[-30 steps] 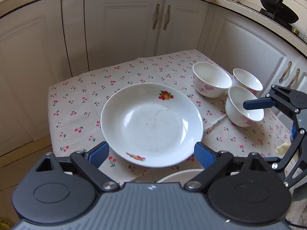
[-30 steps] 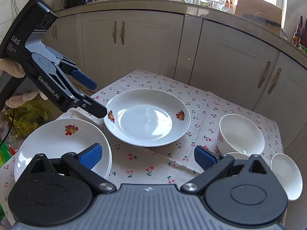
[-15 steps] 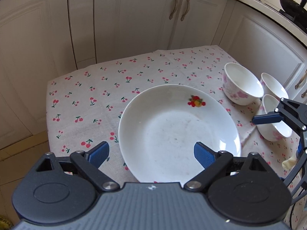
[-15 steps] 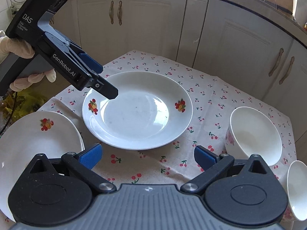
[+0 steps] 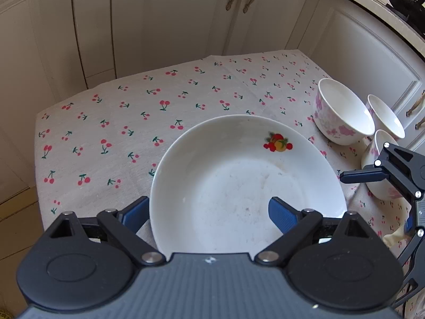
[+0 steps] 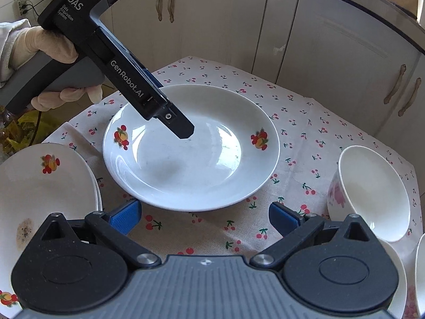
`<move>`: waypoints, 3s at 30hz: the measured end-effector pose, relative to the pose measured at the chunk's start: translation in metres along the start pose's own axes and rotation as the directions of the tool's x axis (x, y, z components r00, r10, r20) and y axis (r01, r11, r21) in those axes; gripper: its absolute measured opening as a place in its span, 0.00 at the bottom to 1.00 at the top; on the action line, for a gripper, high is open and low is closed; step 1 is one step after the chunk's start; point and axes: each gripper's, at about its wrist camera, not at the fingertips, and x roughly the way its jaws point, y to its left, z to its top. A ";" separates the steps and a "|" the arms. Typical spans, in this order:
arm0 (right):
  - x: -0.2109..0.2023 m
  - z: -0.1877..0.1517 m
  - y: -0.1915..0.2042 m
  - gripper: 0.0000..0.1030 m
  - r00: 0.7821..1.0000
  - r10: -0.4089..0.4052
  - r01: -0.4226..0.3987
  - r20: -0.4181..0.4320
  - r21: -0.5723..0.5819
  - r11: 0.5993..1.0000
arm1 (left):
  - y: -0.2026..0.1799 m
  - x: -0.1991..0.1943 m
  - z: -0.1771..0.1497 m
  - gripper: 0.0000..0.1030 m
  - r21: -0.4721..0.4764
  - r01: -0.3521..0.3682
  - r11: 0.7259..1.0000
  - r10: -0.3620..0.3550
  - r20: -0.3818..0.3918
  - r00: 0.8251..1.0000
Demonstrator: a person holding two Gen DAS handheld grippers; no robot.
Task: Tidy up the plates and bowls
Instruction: 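Reach the left tool toward the rim of the next white plate, then close the left tool on the rim of the fruit-decal white plate, then lift the fruit-decal plate off the cloth with the left tool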
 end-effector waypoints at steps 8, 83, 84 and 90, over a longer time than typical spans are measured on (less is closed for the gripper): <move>0.008 0.002 0.006 1.00 1.000 0.013 -0.012 0.006 -0.044 0.999 | -0.004 0.009 0.006 0.92 0.038 0.026 0.999 -0.025 -0.036 0.999; -0.045 0.008 0.012 1.00 0.997 0.009 -0.004 0.072 -0.068 0.998 | -0.046 -0.043 0.012 0.92 0.114 0.001 0.993 0.001 -0.018 1.000; -0.048 0.007 0.014 1.00 0.997 0.010 -0.005 0.074 -0.070 0.998 | -0.048 -0.046 0.010 0.92 0.112 -0.001 0.994 0.002 -0.015 1.000; -0.063 -0.002 0.026 1.00 0.997 0.019 -0.012 0.076 -0.083 0.996 | -0.061 -0.064 -0.008 0.92 0.106 -0.013 0.994 0.014 -0.010 1.000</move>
